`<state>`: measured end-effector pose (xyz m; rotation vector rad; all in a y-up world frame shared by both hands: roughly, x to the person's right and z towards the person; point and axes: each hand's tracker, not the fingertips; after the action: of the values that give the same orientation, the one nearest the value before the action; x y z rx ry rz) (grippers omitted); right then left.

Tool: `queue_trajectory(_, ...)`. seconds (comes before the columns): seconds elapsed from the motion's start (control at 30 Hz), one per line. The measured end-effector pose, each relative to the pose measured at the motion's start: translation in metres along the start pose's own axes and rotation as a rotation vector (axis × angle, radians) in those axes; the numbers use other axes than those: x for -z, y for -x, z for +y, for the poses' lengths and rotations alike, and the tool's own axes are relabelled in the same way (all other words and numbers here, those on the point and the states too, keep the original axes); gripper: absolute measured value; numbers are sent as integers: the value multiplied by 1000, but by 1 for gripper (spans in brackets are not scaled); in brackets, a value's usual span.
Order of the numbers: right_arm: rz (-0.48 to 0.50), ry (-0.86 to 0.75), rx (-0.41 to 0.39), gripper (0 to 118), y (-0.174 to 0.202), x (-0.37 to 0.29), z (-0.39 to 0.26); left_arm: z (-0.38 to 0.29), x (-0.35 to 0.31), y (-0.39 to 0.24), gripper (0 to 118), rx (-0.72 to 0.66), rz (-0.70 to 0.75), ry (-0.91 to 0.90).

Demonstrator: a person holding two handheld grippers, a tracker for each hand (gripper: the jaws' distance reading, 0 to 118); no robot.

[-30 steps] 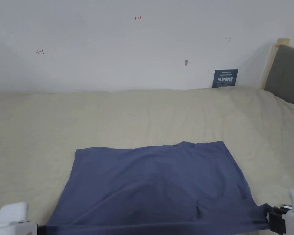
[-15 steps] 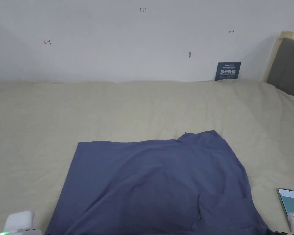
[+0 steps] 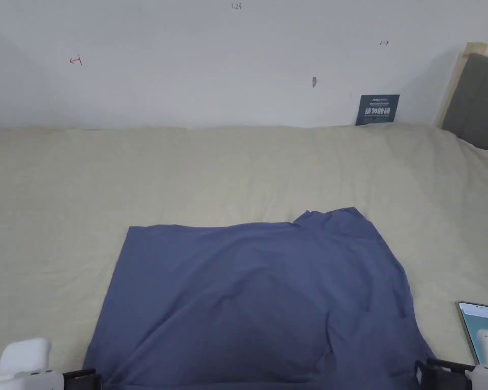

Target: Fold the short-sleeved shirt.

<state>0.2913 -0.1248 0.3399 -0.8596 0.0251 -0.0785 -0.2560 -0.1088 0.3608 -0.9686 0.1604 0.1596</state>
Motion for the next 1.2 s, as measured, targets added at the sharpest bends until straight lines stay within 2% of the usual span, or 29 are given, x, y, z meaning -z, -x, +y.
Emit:
queue_trajectory(0.03,13,-8,-12,97,3,-5,2,1,-5,-2,83,11,-6,-26)
queue_trajectory(0.1,43,-20,-21,88,10,-12,7,4,-15,-7,45,37,1,-74)
queue_trajectory(0.13,56,-27,-25,72,14,-16,6,6,-17,-9,29,49,17,-82)
queue_trajectory(0.17,63,-33,-28,37,18,-18,6,6,-18,-11,15,58,30,-94)
queue_trajectory(0.2,56,-43,-36,15,23,-19,6,4,-17,-12,10,59,31,-102)
queue_trajectory(0.27,37,-58,-42,13,31,-19,0,1,-13,-9,0,37,16,-71)
queue_trajectory(0.3,65,-40,-48,11,33,-18,-1,-3,-11,-6,0,14,-1,-59)
queue_trajectory(0.33,95,-16,-47,9,37,-15,-3,-8,-10,-3,0,0,-14,-51)
queue_trajectory(0.5,97,8,-80,4,59,-6,-15,-25,-1,5,0,-3,21,4)
queue_trajectory(0.67,149,41,-71,4,72,3,-12,-29,0,19,0,-42,40,10)
queue_trajectory(0.7,153,42,-75,4,74,4,-12,-28,2,22,4,-54,44,19)
queue_trajectory(0.73,152,43,-81,4,77,6,-12,-27,3,25,21,-67,44,23)
queue_trajectory(0.77,153,52,-93,4,80,7,-11,-26,3,28,55,-74,43,25)
queue_trajectory(0.8,155,56,-102,4,82,8,-11,-26,8,34,75,-74,42,30)
queue_trajectory(0.87,159,61,-110,4,86,9,-11,-24,12,37,93,-66,60,31)
queue_trajectory(1.0,178,77,-101,4,88,13,-10,-22,42,43,92,66,177,64)
queue_trajectory(1.17,182,91,-101,4,95,18,-8,-21,67,43,91,73,64,67)
queue_trajectory(1.2,181,96,-105,4,96,19,-8,-23,65,36,85,85,59,64)
